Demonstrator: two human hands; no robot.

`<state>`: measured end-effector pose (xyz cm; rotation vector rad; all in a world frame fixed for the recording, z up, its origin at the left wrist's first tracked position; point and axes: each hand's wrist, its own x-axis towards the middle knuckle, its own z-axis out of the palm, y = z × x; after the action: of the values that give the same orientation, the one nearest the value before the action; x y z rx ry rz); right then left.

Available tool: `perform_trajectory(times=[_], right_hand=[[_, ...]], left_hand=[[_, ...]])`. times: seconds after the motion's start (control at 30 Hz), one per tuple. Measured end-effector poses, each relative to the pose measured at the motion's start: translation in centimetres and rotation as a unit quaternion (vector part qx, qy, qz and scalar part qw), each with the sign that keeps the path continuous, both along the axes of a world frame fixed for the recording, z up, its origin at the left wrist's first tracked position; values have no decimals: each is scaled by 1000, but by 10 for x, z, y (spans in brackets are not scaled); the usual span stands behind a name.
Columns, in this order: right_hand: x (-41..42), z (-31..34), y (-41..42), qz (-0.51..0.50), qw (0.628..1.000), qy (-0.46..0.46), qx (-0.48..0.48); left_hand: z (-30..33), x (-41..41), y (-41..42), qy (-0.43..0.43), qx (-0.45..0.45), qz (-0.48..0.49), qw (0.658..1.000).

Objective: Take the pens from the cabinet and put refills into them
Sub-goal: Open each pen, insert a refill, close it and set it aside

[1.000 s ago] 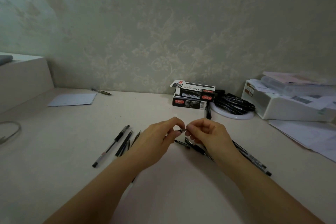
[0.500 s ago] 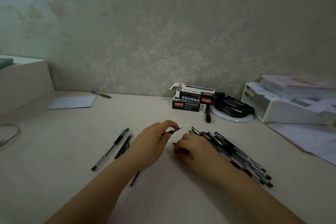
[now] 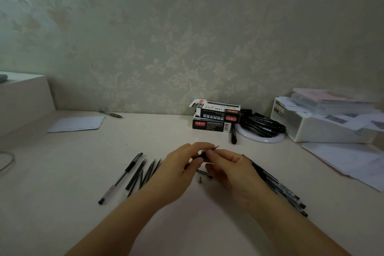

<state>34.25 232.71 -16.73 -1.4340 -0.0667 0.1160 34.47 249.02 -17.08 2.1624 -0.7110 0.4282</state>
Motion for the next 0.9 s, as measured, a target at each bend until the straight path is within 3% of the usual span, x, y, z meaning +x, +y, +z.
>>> perform_trajectory(times=[0.1,0.23,0.3,0.37,0.43,0.53,0.9], right_hand=[[5,7,-5,-30,997,14,73],[13,22,-29,-197,971,-65,119],[18,26,-46,-272,952,-141,13],[25,23,-62,-303,912,-207,-183],[33,15,-73,-285,865,-214,-352],[42,-7,-82,-236,821,-170,-491],[48,-19,-92,-224,814,-109,-524]], left_hand=[[-1,2,3,7,15,16,1000],[-3,6,8,11,57,63,996],[-2,8,13,11,78,120,990],[-1,10,21,19,96,178,979],[1,12,28,35,123,220,967],[2,11,35,71,147,260,952],[-1,9,37,121,216,248,937]])
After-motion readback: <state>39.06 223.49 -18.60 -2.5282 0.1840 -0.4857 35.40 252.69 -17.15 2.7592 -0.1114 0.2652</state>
